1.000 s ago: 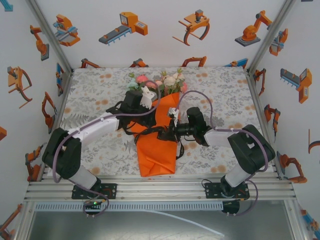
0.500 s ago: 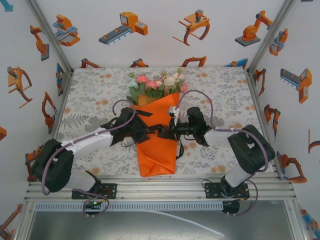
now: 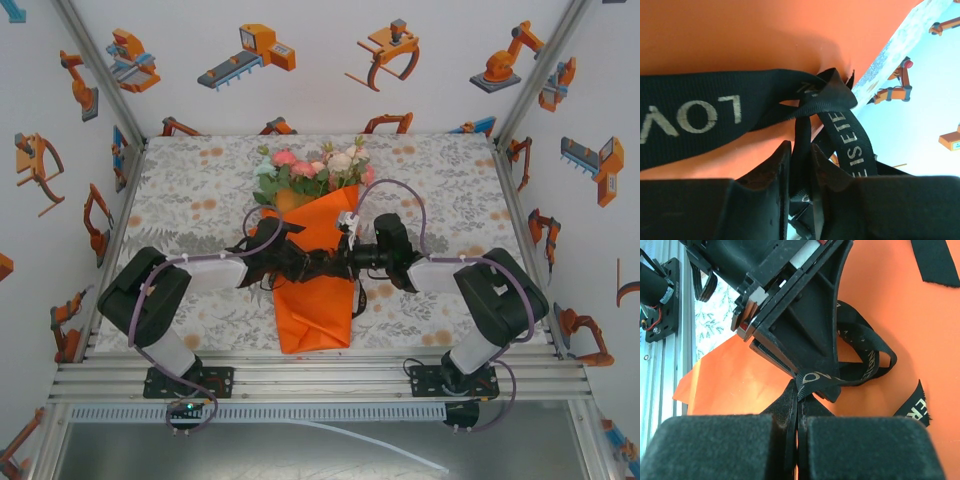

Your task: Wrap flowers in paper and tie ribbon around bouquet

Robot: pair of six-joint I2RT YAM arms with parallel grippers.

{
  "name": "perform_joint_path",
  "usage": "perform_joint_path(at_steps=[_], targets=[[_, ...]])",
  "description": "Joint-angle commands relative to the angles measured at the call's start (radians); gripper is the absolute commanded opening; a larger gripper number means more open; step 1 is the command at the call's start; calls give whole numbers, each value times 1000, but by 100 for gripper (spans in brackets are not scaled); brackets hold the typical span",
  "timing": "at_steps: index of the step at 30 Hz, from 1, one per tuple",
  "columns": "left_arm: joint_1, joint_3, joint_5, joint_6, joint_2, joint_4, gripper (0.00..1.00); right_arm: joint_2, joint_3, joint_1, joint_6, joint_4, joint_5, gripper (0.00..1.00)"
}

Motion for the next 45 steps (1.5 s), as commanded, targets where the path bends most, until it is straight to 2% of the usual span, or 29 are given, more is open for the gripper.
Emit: perform_joint_path(at_steps=[1, 3, 4, 7, 9, 11, 12, 14, 16, 18, 20, 28, 31, 34, 35, 37, 38, 40, 41, 45], targets=[[10, -8, 32, -42, -39, 32, 13, 17, 4, -2, 7, 36, 58, 2], [25, 2, 38, -18, -72, -14, 4, 29, 0, -21, 21, 25, 141, 22], [29, 10, 42, -7, -87, -39, 0, 38, 0, -33, 30, 22, 160, 28], [36, 43, 69, 3, -108, -93, 0, 1, -19, -59, 31, 22, 159, 41], [38, 57, 98, -30, -106, -73, 0, -87, -52, -63, 13, 3, 177, 49], [36, 74, 116, -46, -96, -58, 0, -193, -68, -63, -37, -93, 205, 58], [36, 90, 125, -47, -90, -59, 0, -246, -68, -63, -74, -169, 220, 62], [35, 113, 132, -41, -84, -72, 0, -349, -73, -63, -131, -305, 255, 64], [35, 126, 134, -33, -81, -85, 0, -445, -99, -60, -175, -363, 284, 64], [36, 134, 135, -31, -83, -92, 0, -527, -136, -52, -203, -359, 284, 64], [35, 140, 136, -34, -83, -90, 0, -539, -146, -24, -219, -313, 247, 62], [35, 156, 139, -36, -82, -92, 0, -244, -55, 36, -111, -15, 224, 59], [35, 159, 144, -33, -80, -89, 0, -169, -11, 49, -69, 43, 220, 43], [44, 146, 140, -31, -81, -91, 1, -177, -9, 48, -45, 58, 248, 5], [51, 138, 139, -30, -78, -85, 5, -194, -21, 48, -48, 56, 264, 0], [72, 130, 138, -17, -82, -74, 18, -232, -41, 43, -52, 53, 246, 0], [87, 134, 130, 11, -87, -75, 28, -259, -47, 42, -43, 43, 223, 0], [119, 150, 94, 123, -113, -91, 41, -311, -46, 42, -19, 19, 189, 0], [133, 172, 54, 234, -128, -120, 47, -340, -38, 42, -1, -4, 189, 0], [151, 290, -195, 649, -153, -387, 50, -422, 86, 42, 27, -224, 235, 0]])
